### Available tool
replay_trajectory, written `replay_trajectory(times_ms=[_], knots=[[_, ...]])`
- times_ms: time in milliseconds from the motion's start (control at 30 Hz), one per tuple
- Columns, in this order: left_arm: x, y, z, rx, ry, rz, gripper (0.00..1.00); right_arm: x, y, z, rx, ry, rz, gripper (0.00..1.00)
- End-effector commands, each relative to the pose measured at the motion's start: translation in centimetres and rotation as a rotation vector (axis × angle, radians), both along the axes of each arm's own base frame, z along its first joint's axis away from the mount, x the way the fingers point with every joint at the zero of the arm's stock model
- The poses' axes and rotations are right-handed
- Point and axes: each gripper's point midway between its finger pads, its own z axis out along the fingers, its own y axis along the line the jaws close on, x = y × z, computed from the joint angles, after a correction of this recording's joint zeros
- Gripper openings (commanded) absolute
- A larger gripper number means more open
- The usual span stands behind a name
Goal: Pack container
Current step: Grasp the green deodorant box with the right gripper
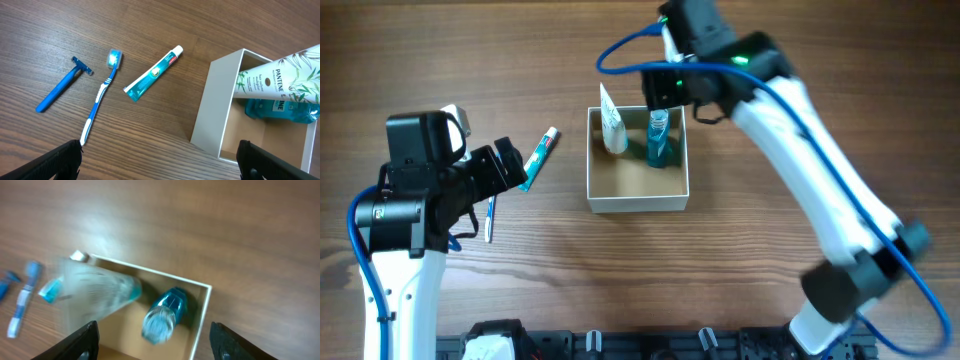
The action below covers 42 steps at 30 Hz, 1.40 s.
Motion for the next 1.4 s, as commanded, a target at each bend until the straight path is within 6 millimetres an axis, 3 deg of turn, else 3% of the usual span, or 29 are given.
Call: replay_trajectory(times_ms=[0, 100, 200, 300, 400, 433, 467, 600, 733, 900, 1100, 1267, 1367], knots=[[0.2, 0.5, 0.5, 0.018, -0.01, 0.017, 1.0, -0.1, -8.1, 5.9, 0.081, -0.089, -0.403, 0.82], [0.2, 0.5, 0.5, 0.019, -0.01, 0.018, 1.0, -1.3, -12.7, 5.1, 0.16, 0.052, -0.554, 0.88], [0.0, 0.8, 0.4, 0.05, -0.005, 0.002, 1.0, -5.4, -18.0, 3.9, 0.106, 0.193, -0.684, 0.88], [-0.3, 0.8, 0.8, 0.083, -0.02, -0.042, 1.0, -8.2, -21.8, 4.6, 0.112, 0.182, -0.784, 0.91], [-0.3, 0.9, 0.9, 0.086, -0.021, -0.037, 1.0, -11.9, -27.6, 3.7, 0.128, 0.189, -0.959, 1.0], [-0.3, 0.9, 0.9, 0.086, -0.022, -0.037, 1.0, -13.5, -29.8, 2.1, 0.142, 0.228, -1.011, 1.0], [-0.3, 0.9, 0.9, 0.086, -0.022, -0.037, 1.0, -14.2, -30.7, 1.0, 0.157, 0.255, -1.033, 1.0], [-0.3, 0.9, 0.9, 0.086, -0.022, -0.037, 1.0, -18.6, -35.1, -8.3, 0.182, 0.459, -1.203, 1.0], [-0.3, 0.9, 0.9, 0.085, -0.022, -0.037, 1.0, -19.5, -36.1, -15.7, 0.146, 0.478, -1.137, 1.0], [-0.4, 0.9, 0.8, 0.085, -0.019, -0.037, 1.0, -18.9, -36.6, -21.1, 0.065, 0.378, -0.984, 1.0], [-0.6, 0.9, 0.7, 0.084, -0.006, -0.038, 1.0, -17.4, -37.6, -23.9, 0.056, 0.356, -0.961, 1.0], [-0.7, 0.9, 0.6, 0.084, -0.003, -0.038, 1.0, -17.7, -37.4, -26.8, 0.074, 0.444, -0.966, 0.98], [-0.7, 0.9, 0.6, 0.084, -0.003, -0.038, 1.0, -17.4, -37.5, -26.9, 0.073, 0.436, -0.967, 0.81]])
